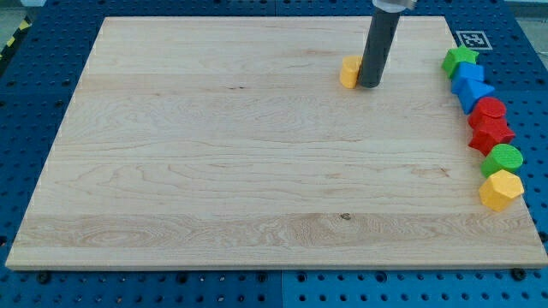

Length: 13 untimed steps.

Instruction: Move the yellow heart towards the center

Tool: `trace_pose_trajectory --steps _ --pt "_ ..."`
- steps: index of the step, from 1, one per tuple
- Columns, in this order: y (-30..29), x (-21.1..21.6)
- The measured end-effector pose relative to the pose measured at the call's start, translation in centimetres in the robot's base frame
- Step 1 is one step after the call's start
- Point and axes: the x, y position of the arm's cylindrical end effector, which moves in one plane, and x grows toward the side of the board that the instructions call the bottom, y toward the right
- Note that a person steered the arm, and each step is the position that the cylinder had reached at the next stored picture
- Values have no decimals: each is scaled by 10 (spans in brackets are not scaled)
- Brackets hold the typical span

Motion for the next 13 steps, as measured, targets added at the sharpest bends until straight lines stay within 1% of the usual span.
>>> trace_pose_trajectory --steps 1,2,3,4,5,6,7,8,9,10,11,12,13 --pt "0 0" --pt "28 -19" --pt "1 -41" --pt "-29 -40" --pt "-45 -17" --pt "-45 -16" --pt "-50 -40" --pt "-68 -57" --pt "-84 -30" --pt "-83 -16" --pt "-83 -17" --pt "-59 -35" --pt "-48 6"
